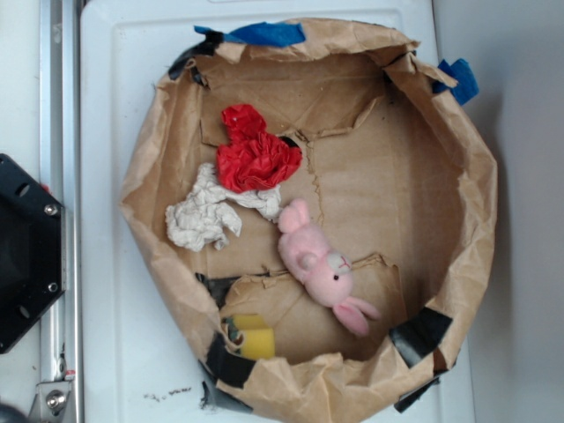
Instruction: Grab the red paper.
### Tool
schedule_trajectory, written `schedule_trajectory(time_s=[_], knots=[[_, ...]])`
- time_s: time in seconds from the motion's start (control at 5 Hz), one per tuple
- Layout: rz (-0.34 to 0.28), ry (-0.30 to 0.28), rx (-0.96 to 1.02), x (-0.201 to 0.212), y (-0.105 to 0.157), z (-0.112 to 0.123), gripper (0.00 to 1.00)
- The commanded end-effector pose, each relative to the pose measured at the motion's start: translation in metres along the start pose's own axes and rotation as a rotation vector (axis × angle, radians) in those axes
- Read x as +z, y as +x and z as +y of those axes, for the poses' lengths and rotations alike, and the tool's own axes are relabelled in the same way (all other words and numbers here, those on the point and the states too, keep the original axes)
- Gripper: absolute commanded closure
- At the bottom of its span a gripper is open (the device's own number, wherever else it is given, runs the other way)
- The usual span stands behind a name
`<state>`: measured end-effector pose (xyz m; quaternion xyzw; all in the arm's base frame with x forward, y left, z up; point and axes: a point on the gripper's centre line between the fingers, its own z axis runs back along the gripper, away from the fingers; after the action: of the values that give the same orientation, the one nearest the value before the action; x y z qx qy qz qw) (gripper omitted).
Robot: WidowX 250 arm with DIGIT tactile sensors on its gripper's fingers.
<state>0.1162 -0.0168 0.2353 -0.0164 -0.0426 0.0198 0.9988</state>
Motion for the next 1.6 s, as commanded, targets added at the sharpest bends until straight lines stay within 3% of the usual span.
schedule_trajectory(time_s=[0.0,0.2,0.4,0.6,0.8,1.4], knots=[[0.000,0.000,0.000,0.000,0.000,0.000,0.00],[-0.017,-0.004,0.165,-0.012,0.050,0.016,0.00],[-0.094,0.027,0.286,-0.031,0.096,0.029,0.00],[-0.194,0.014,0.363,-0.041,0.145,0.041,0.00],[-0.221,-0.011,0.424,-0.055,0.193,0.041,0.00],[-0.221,-0.011,0.424,-0.055,0.193,0.041,0.00]])
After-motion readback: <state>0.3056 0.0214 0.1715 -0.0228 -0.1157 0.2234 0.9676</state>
